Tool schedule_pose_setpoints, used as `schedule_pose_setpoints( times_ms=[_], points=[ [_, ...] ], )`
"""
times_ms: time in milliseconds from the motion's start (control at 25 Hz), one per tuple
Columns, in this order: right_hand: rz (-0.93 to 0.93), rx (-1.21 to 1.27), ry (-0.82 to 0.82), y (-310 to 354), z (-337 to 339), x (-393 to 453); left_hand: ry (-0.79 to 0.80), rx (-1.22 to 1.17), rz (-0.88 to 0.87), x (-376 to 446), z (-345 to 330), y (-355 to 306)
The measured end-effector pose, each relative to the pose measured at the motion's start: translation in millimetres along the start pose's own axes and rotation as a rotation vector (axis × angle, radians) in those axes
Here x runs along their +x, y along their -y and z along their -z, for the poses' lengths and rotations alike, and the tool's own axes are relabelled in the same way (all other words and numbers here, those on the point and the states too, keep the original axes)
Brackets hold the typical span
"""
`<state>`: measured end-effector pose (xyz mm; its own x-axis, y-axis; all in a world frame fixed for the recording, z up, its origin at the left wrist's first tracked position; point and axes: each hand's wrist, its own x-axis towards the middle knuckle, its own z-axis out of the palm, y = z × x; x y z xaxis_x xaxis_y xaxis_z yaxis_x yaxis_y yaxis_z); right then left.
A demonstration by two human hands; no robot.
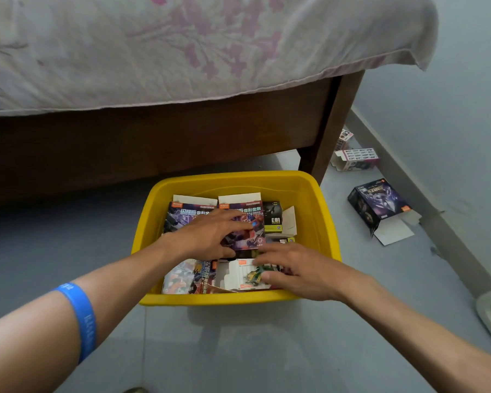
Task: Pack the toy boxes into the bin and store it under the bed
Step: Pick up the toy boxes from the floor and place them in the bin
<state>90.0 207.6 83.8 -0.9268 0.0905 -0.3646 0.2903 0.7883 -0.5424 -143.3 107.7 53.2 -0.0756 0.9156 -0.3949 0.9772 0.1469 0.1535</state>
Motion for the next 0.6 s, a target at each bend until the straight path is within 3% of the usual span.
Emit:
schedule_pose_setpoints(
  times_ms=[160, 320, 440, 600],
  points=[
    [-0.045, -0.206, 0.166, 0, -11, -3, 0.014, -0.002, 0.013, -1, -2, -2],
    [-0.014, -0.242, 0.066, 1, -11, -5, -0.075, -0.032, -0.143, -18, 5, 0],
    [-0.042, -0.208, 0.053, 3, -3, 1, 0.035, -0.089, -0.268, -34, 7, 0],
    [-0.068, -0.153, -0.058, 2, -3, 9, 0.199, -0.059, -0.204, -40, 11, 0]
  ],
)
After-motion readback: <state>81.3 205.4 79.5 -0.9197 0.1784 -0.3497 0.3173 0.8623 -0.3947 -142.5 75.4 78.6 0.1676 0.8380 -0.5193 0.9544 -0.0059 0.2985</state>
